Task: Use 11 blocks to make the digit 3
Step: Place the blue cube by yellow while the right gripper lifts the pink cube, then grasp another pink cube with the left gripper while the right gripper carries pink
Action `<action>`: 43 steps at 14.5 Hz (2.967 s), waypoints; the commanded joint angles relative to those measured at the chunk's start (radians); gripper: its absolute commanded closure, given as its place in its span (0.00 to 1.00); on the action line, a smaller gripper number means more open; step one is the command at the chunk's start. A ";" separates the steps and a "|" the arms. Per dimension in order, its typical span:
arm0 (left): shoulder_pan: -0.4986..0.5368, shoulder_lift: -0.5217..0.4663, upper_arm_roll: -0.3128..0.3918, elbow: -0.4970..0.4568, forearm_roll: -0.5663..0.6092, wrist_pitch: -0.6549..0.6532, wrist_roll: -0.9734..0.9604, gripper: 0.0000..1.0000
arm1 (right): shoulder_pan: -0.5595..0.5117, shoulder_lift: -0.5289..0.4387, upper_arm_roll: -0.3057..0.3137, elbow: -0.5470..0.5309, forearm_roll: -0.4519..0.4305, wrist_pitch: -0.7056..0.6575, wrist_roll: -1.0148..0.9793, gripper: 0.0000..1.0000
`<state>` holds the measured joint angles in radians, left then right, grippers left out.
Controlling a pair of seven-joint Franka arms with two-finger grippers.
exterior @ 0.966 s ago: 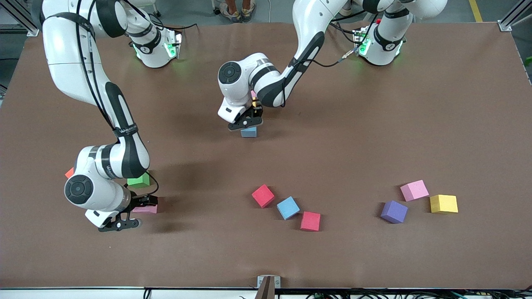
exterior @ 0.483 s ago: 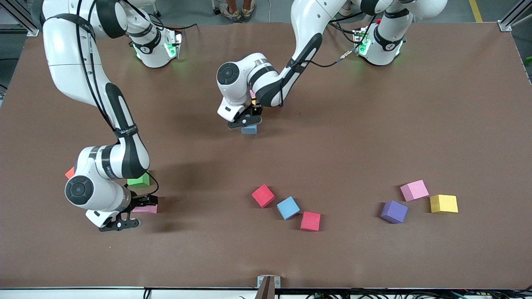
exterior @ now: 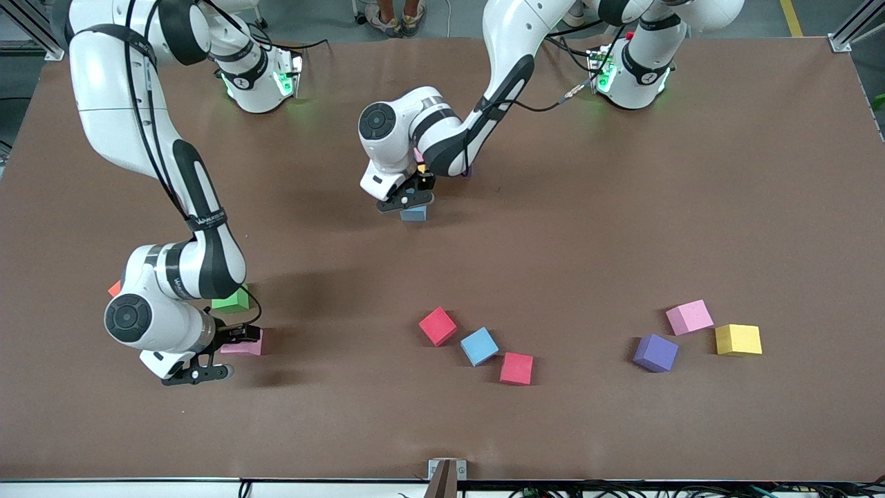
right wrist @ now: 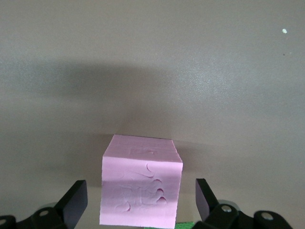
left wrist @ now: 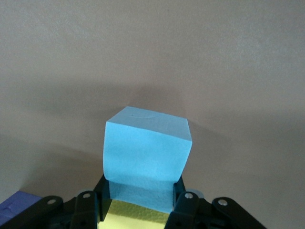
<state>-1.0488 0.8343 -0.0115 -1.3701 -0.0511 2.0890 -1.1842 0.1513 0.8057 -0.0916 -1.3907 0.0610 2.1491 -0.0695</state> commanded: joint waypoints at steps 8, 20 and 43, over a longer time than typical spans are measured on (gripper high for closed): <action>0.001 0.026 -0.013 0.025 -0.024 -0.030 0.020 0.51 | -0.021 0.030 0.020 0.015 0.031 -0.006 -0.018 0.00; 0.178 -0.162 0.094 0.046 -0.021 -0.033 0.009 0.00 | -0.018 0.049 0.020 0.015 0.031 -0.002 -0.013 0.30; 1.050 -0.235 0.038 -0.391 0.071 0.321 0.899 0.00 | 0.433 -0.022 0.015 0.062 0.178 -0.175 0.374 0.67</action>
<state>-0.0290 0.6330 0.0655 -1.7122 0.0311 2.3829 -0.2923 0.5379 0.7959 -0.0642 -1.3058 0.2176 1.9995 0.2678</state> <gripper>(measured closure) 0.000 0.392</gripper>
